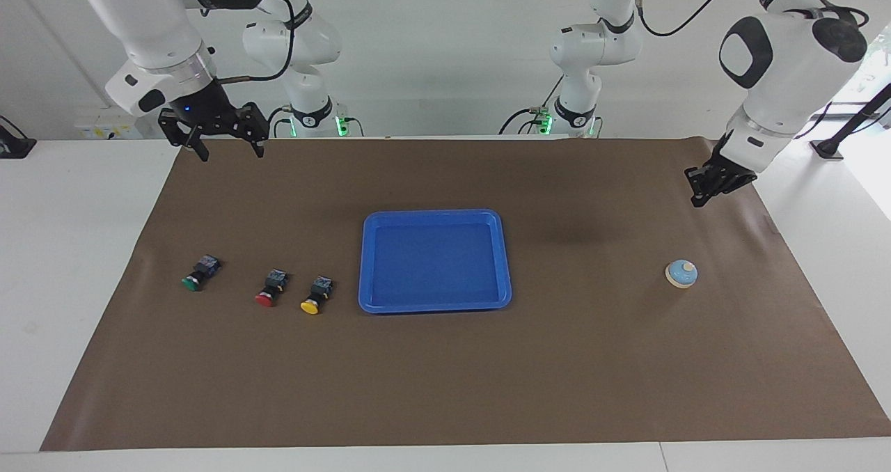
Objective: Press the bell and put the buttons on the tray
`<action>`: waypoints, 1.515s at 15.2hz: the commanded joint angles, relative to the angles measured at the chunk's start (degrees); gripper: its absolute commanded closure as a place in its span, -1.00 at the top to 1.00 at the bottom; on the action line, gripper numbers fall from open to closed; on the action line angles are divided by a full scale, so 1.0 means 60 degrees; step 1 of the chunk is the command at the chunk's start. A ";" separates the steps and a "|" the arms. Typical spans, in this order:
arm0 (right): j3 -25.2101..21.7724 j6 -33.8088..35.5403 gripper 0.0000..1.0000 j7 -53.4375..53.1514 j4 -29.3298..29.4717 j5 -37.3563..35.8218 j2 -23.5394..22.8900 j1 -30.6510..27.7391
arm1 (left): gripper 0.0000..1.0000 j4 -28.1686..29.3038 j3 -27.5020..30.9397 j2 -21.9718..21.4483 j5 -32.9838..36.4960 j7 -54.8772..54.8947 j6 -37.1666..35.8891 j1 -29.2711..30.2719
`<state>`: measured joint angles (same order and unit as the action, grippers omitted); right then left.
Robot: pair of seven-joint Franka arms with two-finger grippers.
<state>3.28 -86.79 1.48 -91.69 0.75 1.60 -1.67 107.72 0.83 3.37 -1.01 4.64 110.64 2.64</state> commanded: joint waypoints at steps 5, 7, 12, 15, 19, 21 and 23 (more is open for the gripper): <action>0.0112 -0.0125 1.00 -0.0129 -0.0289 -0.0096 0.0231 -0.0132 | -1.00 0.0298 -0.0050 0.1209 0.0139 0.0457 0.1877 0.0541; 0.0112 -0.0125 1.00 -0.0129 -0.0289 -0.0096 0.0231 -0.0132 | -1.00 0.0283 -0.0050 0.1590 0.0153 0.0442 0.2213 0.0541; 0.0112 -0.0125 1.00 -0.0129 -0.0289 -0.0096 0.0231 -0.0132 | -1.00 0.0312 -0.0035 0.2235 0.0153 0.0457 0.2945 0.0585; 0.0112 -0.0125 1.00 -0.0129 -0.0289 -0.0096 0.0231 -0.0132 | -1.00 0.0342 -0.0050 0.2500 0.0153 0.0472 0.3255 0.0673; 0.0112 -0.0125 1.00 -0.0129 -0.0289 -0.0096 0.0231 -0.0132 | -1.00 0.0182 -0.0035 0.2500 0.0153 0.0486 0.2760 0.0630; 0.0112 -0.0125 1.00 -0.0129 -0.0289 -0.0096 0.0231 -0.0132 | -1.00 -0.0242 -0.0050 0.2311 0.0153 0.0472 0.1855 0.0542; 0.0112 -0.0125 1.00 -0.0129 -0.0289 -0.0096 0.0231 -0.0132 | -1.00 -0.0696 -0.0108 0.1770 0.0153 0.0472 0.0639 0.0512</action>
<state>3.28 -86.79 1.48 -91.69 0.75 1.60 -1.67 106.19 0.39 17.56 -1.00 6.95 121.92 5.95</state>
